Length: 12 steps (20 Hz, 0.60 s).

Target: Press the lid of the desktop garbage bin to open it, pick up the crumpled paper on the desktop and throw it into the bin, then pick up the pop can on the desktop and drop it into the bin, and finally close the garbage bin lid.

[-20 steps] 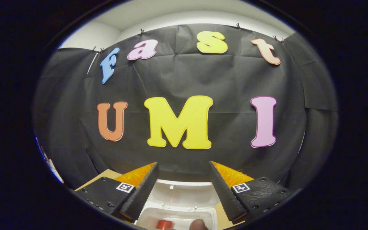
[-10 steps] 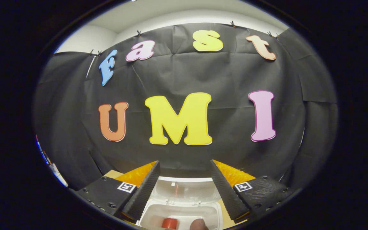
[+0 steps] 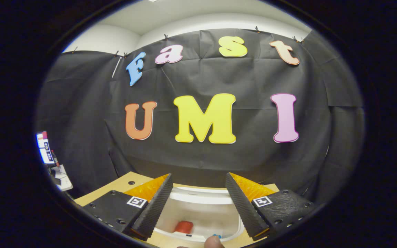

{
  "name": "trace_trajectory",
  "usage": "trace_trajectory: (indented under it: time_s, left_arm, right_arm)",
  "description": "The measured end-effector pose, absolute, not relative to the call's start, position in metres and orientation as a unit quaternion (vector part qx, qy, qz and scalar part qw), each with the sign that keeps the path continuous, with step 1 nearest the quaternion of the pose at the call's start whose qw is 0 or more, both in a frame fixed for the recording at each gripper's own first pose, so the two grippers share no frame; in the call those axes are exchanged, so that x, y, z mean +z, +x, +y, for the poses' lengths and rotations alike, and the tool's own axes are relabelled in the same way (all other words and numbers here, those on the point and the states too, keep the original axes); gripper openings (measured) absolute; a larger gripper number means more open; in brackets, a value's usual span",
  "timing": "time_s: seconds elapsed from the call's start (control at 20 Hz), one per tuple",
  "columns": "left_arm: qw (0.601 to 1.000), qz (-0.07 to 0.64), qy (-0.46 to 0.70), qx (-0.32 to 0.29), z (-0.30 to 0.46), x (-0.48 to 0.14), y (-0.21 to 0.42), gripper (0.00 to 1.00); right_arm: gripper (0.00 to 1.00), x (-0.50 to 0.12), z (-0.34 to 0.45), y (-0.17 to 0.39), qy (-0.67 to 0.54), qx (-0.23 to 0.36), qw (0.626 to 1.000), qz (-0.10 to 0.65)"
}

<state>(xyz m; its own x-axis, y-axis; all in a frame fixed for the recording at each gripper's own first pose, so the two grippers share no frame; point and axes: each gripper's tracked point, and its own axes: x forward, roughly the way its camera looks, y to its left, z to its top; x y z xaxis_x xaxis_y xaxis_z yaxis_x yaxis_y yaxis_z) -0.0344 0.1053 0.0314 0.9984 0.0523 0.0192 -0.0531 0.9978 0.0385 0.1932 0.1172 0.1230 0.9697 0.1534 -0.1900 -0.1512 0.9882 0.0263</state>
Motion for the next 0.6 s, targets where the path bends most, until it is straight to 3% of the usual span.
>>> trace_trajectory:
  time_s: [0.6]
  left_arm:
    - [0.999,0.000,0.036,0.015,0.065,0.021,-0.031,0.98]
  right_arm:
    - [0.98,0.039,0.111,0.158,-0.004,0.112,0.986,0.125]
